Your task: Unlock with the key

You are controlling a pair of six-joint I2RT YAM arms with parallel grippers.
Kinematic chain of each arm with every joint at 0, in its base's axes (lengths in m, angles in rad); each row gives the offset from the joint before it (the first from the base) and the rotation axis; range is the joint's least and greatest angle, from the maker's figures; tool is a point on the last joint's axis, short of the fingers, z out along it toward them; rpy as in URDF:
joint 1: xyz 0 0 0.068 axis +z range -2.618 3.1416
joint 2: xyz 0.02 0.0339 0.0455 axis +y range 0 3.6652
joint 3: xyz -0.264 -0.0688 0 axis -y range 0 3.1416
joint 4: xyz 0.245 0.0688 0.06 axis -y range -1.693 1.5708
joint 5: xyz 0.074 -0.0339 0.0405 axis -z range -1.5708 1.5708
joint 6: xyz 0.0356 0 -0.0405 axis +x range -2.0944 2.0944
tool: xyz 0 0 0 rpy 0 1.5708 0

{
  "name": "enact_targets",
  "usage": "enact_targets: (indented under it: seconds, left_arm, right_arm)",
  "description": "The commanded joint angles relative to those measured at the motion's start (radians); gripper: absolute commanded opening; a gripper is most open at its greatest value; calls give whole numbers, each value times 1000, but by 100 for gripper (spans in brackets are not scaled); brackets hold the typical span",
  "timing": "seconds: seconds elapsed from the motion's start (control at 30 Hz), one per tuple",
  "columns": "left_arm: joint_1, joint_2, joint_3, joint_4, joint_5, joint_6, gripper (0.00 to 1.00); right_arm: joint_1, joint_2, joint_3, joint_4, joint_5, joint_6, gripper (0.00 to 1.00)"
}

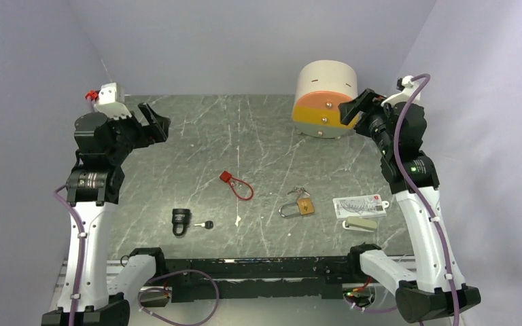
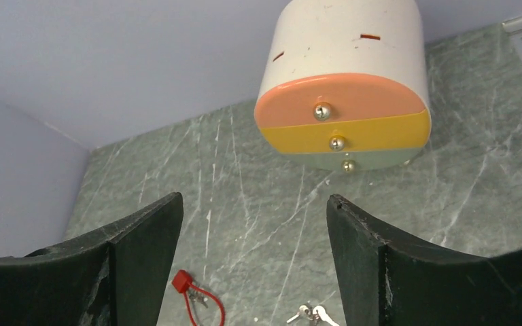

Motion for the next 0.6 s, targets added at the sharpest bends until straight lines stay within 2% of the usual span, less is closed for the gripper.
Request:
enact_targets:
  seconds: [0.0, 0.13, 0.4, 0.47, 0.57]
  left_arm:
    - [2, -27, -25, 62, 47, -43, 94]
    - [2, -37, -52, 44, 74, -66, 94]
    - [2, -15, -74, -58, 249, -193, 94]
    - [2, -20, -111, -70, 277, -216, 94]
    - [3, -43, -173, -89, 309, -250, 85]
  right_arm:
    - [-3, 24, 30, -7, -60, 20, 81]
    - [-3, 36, -2, -11, -101, 24, 82]
    - [16, 102, -128, 118, -417, 142, 76]
    - [85, 125, -159, 173, -440, 184, 76]
    - [232, 193, -179, 192, -362, 202, 75]
